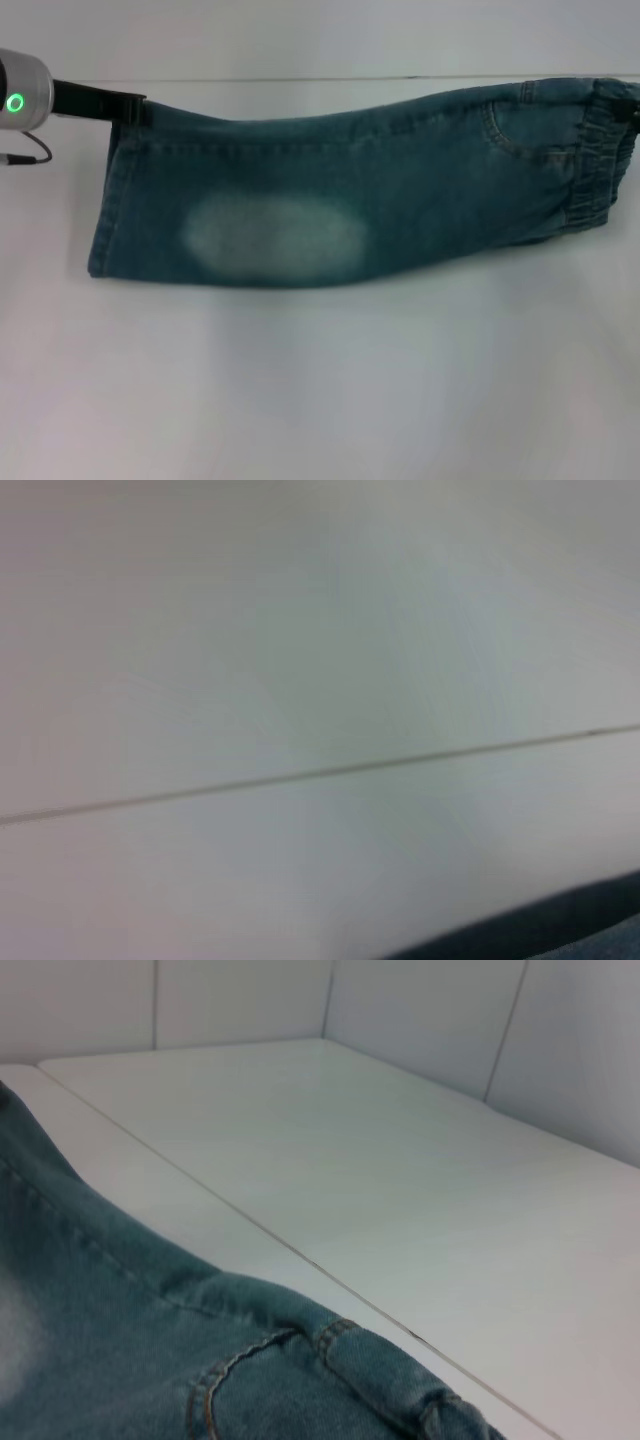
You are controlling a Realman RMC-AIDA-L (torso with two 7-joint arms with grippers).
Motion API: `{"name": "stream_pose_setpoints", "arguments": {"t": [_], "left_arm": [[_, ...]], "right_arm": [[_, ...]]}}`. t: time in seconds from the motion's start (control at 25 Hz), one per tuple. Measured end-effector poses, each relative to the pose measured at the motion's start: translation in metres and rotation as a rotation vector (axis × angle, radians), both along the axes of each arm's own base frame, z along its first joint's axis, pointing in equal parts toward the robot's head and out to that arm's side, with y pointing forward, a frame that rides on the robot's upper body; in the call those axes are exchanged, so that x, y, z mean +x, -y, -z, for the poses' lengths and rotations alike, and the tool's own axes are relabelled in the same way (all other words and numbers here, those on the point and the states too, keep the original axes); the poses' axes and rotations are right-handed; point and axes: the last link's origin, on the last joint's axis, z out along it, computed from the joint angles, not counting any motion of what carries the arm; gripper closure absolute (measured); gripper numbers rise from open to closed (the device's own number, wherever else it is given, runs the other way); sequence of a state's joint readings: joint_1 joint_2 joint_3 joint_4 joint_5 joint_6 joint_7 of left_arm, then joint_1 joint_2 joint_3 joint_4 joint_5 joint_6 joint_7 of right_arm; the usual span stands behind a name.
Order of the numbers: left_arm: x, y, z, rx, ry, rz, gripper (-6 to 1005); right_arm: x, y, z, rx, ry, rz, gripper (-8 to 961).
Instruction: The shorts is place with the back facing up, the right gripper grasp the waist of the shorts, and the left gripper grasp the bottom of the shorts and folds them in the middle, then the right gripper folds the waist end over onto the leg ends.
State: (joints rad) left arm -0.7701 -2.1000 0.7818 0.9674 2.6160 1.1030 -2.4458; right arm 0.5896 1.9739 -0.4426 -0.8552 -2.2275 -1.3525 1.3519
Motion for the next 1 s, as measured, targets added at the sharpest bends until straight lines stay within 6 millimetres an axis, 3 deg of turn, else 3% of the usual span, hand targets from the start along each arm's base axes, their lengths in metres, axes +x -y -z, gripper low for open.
{"name": "stream_pose_setpoints", "arguments": {"t": [0.2, 0.48, 0.52, 0.68, 1.0], "left_arm": [[0.0, -0.007, -0.004, 0.051, -0.026, 0.016, 996], [-0.002, -0.016, 0.003, 0.118, -0.114, 0.069, 903], [-0.002, -0.016, 0.005, 0.114, -0.119, 0.072, 890], [-0.002, -0.016, 0.007, 0.103, -0.126, 0.074, 711], [-0.002, -0.014, 0.014, 0.065, -0.153, 0.093, 380]], "right_arm": [[0.003, -0.006, 0.011, -0.028, 0.024, 0.02, 812], [0.002, -0.02, 0.023, -0.022, 0.098, 0.033, 776], [0.001, -0.021, 0.023, -0.022, 0.1, 0.032, 729], [0.001, -0.022, 0.025, -0.02, 0.103, 0.035, 540], [0.005, -0.019, 0.032, -0.038, 0.114, 0.046, 377]]}}
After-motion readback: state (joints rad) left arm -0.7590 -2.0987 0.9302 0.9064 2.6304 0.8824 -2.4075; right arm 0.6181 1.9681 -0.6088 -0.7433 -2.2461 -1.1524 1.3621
